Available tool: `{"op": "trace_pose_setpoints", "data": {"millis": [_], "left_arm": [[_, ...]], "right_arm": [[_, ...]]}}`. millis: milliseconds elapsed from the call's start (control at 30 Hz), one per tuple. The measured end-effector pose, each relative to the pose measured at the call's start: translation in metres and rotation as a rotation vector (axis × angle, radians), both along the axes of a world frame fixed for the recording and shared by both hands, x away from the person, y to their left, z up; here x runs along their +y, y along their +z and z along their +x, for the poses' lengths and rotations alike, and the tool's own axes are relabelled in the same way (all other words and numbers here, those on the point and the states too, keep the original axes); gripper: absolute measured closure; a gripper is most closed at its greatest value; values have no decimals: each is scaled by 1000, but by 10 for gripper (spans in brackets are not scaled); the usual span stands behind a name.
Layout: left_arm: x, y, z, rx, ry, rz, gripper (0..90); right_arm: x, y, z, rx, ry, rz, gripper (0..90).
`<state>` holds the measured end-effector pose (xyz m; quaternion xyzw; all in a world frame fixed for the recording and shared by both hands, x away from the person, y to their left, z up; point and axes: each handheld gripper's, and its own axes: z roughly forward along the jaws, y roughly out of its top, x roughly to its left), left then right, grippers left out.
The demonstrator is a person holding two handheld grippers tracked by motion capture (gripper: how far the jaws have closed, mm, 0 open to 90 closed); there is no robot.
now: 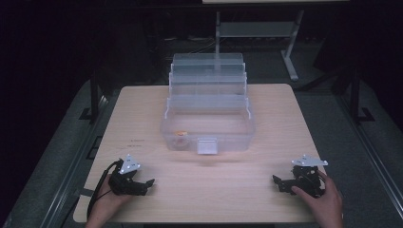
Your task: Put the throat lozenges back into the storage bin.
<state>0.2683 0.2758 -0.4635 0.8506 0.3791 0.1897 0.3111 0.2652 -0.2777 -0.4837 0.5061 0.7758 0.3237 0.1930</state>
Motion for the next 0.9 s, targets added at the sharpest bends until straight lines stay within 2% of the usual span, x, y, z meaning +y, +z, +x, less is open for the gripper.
{"op": "trace_pose_setpoints", "data": {"millis": [100,233,567,900], "left_arm": [[1,-3,0,2,0,1,112],[4,-5,-1,1,3,-17,111],[11,-11,-4,-2,-3,-98,112],[12,-11,-5,2,0,-100,110]], "right_arm": [[0,0,0,0,0,0,0],[0,0,0,0,0,1,0],[0,0,0,0,0,0,0],[0,0,0,0,0,1,0]]}}
